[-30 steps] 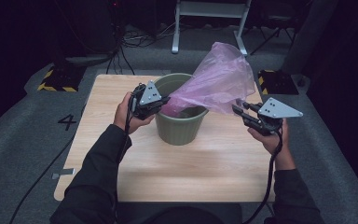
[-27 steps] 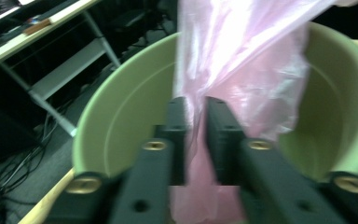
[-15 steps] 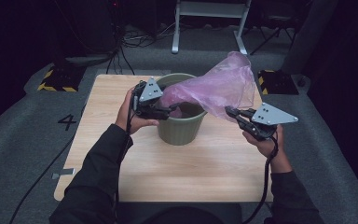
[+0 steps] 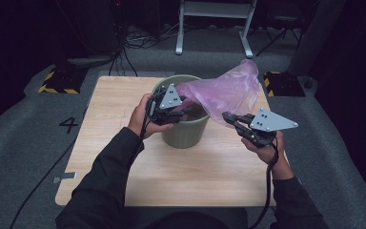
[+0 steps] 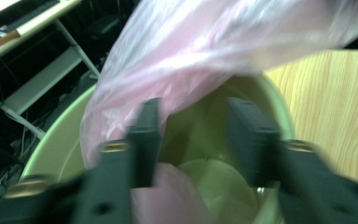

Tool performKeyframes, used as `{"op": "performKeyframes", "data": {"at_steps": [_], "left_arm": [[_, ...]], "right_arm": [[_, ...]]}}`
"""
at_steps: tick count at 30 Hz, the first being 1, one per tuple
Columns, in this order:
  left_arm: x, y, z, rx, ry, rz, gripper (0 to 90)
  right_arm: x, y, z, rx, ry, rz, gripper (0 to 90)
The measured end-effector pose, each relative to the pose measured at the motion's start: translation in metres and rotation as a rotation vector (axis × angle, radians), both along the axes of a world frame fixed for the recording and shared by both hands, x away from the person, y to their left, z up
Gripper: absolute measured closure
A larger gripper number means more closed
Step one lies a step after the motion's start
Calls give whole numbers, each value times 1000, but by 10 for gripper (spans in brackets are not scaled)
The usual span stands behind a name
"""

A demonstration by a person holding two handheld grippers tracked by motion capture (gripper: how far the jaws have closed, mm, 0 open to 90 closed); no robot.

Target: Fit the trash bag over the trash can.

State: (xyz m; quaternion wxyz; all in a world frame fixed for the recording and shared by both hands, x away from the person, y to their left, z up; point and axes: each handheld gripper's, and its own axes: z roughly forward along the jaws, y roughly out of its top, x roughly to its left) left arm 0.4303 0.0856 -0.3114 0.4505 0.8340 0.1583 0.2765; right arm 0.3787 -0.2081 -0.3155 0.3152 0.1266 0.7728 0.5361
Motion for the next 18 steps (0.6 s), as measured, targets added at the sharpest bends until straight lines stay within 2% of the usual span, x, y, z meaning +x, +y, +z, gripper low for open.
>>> {"op": "performKeyframes", "data": {"at_steps": [2,3,5,7,10,11,12,16,18], "left_arm": [[-6,-5,2,-28,-24,-2,321],[-8,-7,3,-48,-27,-13,285],[-10,-13,4,-60,-31,-61,228],[-9,-23,2,-36,-11,-93,200],[-8,-35,-2,-3,-17,-107,193],[-8,-37,-3,-2,-16,-110,208],[-7,-40,-3,4,-21,-102,258],[-6,-48,-5,75,-75,-51,570],[-6,-48,-6,82,-83,-43,669]], "right_arm": [[-1,4,-1,-14,1,6,896],[-2,5,-1,-14,4,12,895],[-3,7,-2,-20,10,21,892],[-4,8,-3,-11,18,30,889],[-5,8,2,-8,15,24,886],[-5,8,4,-4,16,25,886],[-6,8,7,-2,16,25,886],[-10,8,13,10,12,36,884],[-12,9,13,15,17,43,872]]}}
